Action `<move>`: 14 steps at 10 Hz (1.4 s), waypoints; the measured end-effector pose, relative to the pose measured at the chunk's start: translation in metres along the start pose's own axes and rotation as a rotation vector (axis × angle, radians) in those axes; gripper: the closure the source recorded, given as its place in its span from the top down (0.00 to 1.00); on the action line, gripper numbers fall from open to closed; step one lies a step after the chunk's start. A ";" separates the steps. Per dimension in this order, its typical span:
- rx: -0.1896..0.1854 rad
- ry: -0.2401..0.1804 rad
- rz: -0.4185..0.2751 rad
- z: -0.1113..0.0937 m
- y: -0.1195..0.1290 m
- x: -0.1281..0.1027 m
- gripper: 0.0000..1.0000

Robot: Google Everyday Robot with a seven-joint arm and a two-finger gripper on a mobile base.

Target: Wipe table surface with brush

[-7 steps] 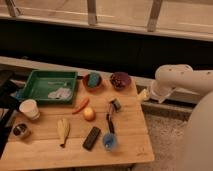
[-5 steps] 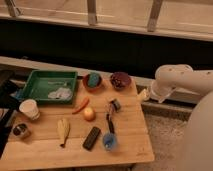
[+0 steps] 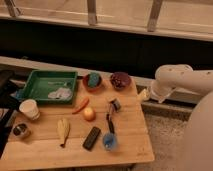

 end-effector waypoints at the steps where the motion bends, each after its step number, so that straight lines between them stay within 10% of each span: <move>1: 0.000 0.000 0.000 0.000 0.000 0.000 0.74; 9: 0.009 0.010 -0.025 -0.003 0.000 0.000 0.74; 14: -0.082 0.136 -0.184 0.032 0.054 0.026 0.74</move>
